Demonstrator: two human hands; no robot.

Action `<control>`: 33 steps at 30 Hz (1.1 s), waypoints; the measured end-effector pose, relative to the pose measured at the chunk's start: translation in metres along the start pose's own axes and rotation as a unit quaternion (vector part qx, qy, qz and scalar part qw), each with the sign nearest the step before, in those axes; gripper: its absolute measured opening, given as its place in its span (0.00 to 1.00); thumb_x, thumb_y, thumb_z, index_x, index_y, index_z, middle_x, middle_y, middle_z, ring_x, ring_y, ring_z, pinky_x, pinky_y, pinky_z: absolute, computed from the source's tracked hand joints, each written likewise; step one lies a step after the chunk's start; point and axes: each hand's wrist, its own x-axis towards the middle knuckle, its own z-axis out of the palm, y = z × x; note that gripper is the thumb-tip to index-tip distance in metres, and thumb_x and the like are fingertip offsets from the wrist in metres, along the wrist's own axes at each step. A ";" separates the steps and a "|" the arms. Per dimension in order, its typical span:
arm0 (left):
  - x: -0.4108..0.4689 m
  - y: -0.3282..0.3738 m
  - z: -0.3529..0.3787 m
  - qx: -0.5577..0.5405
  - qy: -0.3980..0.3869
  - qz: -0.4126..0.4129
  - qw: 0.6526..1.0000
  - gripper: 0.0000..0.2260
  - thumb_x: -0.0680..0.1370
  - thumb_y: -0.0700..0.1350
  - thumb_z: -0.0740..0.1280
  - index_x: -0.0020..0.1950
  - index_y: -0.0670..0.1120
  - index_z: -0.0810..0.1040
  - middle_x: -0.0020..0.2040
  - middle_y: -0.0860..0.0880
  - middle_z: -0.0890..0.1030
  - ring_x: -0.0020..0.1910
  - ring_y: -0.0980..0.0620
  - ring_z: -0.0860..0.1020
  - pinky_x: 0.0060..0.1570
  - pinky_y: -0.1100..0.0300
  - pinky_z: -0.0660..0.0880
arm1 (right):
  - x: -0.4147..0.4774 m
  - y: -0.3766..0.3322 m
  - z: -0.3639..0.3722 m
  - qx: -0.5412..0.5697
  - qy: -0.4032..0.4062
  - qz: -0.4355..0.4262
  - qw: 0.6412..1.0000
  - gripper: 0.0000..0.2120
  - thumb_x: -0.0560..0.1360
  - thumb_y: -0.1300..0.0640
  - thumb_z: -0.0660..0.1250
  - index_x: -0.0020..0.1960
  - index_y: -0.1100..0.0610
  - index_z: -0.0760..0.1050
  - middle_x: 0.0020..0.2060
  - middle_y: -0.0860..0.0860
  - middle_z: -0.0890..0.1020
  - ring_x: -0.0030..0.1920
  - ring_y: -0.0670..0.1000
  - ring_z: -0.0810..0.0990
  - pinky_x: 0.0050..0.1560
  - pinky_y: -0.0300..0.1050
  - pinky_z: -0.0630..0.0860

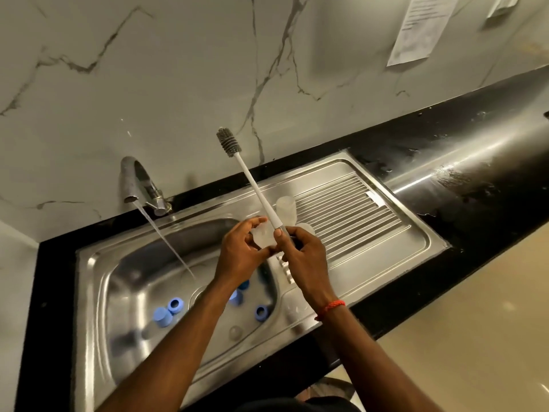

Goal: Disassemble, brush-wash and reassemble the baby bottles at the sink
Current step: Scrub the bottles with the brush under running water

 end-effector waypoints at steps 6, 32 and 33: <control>0.043 0.026 0.013 0.031 0.049 0.077 0.995 0.28 0.70 0.52 0.79 0.68 0.52 0.74 0.63 0.53 0.77 0.53 0.51 0.79 0.43 0.62 0.81 | 0.011 -0.014 -0.025 0.028 0.053 -0.009 0.998 0.08 0.75 0.39 0.65 0.48 0.41 0.79 0.38 0.48 0.83 0.38 0.50 0.82 0.42 0.58 0.81; 0.207 0.014 0.113 0.317 -0.249 0.134 0.905 0.29 0.68 0.49 0.81 0.66 0.50 0.75 0.64 0.48 0.78 0.62 0.47 0.76 0.57 0.49 0.79 | 0.088 0.051 -0.098 0.095 0.175 0.076 0.977 0.10 0.79 0.51 0.67 0.54 0.56 0.81 0.39 0.53 0.83 0.37 0.49 0.80 0.35 0.37 0.76; 0.207 0.012 0.114 0.325 -0.253 0.133 0.902 0.29 0.68 0.50 0.81 0.66 0.51 0.74 0.64 0.48 0.78 0.62 0.47 0.77 0.56 0.49 0.79 | 0.089 0.054 -0.098 0.093 0.176 0.078 0.977 0.10 0.79 0.51 0.67 0.54 0.55 0.81 0.40 0.54 0.83 0.38 0.49 0.80 0.35 0.37 0.76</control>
